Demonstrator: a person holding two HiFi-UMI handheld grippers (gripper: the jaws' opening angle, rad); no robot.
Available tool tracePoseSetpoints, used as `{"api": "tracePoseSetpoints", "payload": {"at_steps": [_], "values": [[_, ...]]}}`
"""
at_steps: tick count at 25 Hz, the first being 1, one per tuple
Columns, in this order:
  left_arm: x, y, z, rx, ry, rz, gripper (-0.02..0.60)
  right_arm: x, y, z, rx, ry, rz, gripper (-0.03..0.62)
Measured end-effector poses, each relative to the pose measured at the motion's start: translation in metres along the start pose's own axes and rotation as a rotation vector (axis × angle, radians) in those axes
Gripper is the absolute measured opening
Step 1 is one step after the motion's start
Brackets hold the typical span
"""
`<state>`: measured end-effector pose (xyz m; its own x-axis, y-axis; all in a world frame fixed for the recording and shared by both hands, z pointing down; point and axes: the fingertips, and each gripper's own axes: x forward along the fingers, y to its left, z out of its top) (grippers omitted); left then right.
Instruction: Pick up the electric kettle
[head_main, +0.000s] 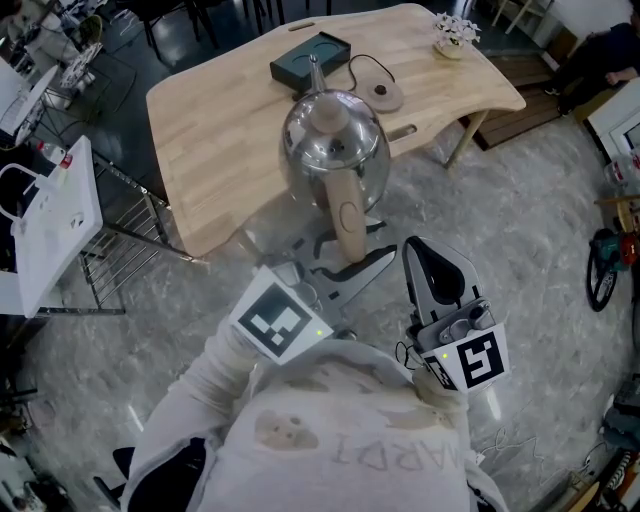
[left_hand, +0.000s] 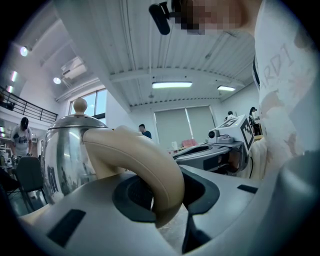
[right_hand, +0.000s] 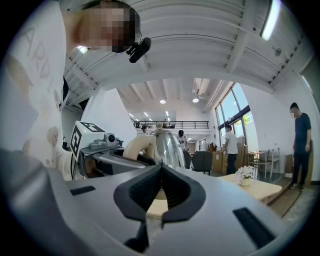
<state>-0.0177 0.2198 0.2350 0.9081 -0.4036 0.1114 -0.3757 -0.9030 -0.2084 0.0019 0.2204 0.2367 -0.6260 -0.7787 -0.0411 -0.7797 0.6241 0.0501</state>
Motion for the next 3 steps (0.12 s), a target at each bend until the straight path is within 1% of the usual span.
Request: {"api": "tracePoseSetpoints", "payload": {"at_steps": [3], "values": [[0.0028,-0.0009,0.0034,0.006,0.0,-0.001,0.112,-0.002,-0.003,0.0024,0.001,-0.003,-0.003,0.018]]}}
